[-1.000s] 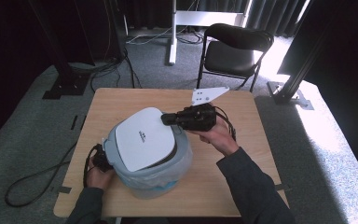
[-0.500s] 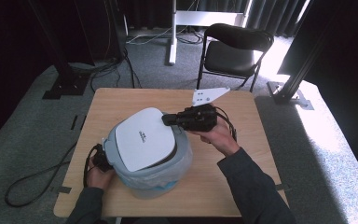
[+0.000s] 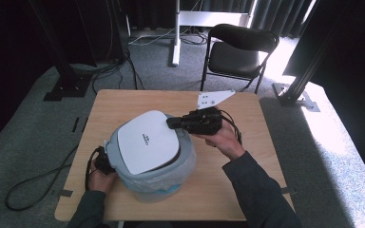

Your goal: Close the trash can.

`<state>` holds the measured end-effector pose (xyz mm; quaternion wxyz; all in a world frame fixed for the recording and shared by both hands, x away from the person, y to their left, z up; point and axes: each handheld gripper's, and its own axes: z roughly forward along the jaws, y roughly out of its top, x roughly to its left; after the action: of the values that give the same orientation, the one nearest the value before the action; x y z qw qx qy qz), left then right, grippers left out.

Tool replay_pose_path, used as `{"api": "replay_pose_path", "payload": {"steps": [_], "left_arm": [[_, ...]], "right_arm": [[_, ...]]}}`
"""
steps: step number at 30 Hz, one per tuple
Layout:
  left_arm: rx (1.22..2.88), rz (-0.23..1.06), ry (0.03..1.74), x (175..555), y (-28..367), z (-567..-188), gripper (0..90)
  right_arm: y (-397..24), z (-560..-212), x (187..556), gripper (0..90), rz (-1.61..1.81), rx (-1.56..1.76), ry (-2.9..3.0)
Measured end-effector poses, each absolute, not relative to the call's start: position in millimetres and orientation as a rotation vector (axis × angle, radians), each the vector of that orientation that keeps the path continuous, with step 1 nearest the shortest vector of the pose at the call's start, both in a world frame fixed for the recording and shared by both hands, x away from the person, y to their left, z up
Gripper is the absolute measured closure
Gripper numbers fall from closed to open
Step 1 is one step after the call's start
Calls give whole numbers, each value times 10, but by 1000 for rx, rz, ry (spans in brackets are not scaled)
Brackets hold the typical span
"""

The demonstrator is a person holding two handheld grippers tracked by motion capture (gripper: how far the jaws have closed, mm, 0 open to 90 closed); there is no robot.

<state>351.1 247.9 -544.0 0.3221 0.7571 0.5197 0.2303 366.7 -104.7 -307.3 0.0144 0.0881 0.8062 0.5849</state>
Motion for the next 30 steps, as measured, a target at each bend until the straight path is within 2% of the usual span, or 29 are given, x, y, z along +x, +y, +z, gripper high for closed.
{"api": "replay_pose_path", "payload": {"steps": [30], "left_arm": [[1993,603,1363,3516,2480,-5438,288]], "right_arm": [[-1096,-3204,3683,879,1782,308,2548]]}}
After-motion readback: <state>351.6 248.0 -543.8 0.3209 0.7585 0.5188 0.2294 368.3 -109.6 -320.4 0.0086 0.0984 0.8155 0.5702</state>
